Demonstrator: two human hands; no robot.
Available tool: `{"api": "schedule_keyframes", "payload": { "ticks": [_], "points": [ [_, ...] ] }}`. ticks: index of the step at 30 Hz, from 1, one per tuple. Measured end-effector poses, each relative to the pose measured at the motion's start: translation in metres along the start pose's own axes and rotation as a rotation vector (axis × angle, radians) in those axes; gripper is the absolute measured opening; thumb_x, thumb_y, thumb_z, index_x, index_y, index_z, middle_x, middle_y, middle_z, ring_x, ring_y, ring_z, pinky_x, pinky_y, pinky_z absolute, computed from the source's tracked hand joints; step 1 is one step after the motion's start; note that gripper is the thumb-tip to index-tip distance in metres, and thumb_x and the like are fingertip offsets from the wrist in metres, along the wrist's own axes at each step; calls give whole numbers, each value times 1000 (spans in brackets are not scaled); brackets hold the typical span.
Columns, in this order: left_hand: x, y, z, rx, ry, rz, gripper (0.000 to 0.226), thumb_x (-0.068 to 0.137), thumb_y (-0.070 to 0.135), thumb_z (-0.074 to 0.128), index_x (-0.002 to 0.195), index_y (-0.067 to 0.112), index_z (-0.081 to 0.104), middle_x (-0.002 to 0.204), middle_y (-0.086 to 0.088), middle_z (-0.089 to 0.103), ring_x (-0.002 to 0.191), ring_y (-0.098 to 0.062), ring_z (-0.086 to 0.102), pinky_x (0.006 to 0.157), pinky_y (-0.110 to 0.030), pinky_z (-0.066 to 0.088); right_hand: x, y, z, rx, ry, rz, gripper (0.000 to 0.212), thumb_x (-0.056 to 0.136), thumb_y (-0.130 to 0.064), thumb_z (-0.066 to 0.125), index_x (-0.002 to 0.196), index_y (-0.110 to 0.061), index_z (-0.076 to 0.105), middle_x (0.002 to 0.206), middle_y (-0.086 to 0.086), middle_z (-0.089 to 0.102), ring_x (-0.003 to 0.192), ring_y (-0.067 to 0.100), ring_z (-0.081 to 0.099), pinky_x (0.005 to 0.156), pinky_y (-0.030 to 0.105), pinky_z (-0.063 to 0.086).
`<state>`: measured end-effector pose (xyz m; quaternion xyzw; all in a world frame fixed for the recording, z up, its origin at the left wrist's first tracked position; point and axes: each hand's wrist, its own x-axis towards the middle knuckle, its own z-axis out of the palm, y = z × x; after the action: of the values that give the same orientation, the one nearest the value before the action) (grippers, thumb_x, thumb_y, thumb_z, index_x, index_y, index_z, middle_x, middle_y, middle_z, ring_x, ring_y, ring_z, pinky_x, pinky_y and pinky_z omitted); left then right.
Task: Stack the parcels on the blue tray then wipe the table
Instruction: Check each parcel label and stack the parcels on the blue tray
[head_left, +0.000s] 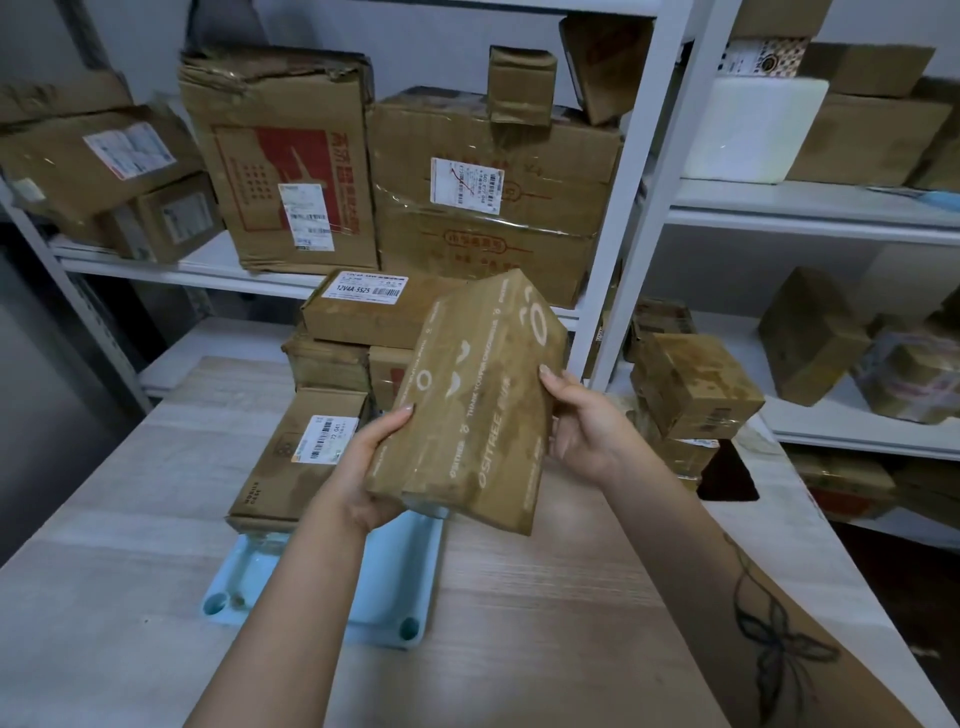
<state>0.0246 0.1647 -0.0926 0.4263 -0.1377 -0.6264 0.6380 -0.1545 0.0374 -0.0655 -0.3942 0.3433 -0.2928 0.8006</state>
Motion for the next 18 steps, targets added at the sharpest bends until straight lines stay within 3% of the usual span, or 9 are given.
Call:
{"api": "schedule_keyframes", "payload": {
  "ticks": [5,10,14,18],
  "points": [
    [-14,19,-13,18,72,60,34,66,36,62,86,14,77,84,-7,73,71,-24,70,79,-38,48,8,5,22,-76,-115,-35,48,92,-11,55,137,-23,47,104,1,68,92,18,65,82,37,54],
    [-33,45,-38,104,116,66,36,69,35,63,97,13,66,76,-6,72,64,-22,70,69,-33,53,16,15,52,-173,-176,-12,65,90,-3,56,144,-29,32,112,7,62,100,26,56,96,48,47],
    [-46,65,-54,164,215,54,27,83,36,54,89,13,66,68,-6,71,56,-22,68,73,-36,48,26,28,80,-282,-245,52,66,91,-12,58,146,-35,30,116,1,61,89,15,63,103,50,42],
    [-52,75,-67,180,229,55,29,83,35,53,83,13,72,72,-7,72,59,-21,69,68,-32,52,33,38,102,-323,-266,104,67,91,-26,59,148,-38,25,138,0,51,115,24,55,106,52,38]
  ]
}}
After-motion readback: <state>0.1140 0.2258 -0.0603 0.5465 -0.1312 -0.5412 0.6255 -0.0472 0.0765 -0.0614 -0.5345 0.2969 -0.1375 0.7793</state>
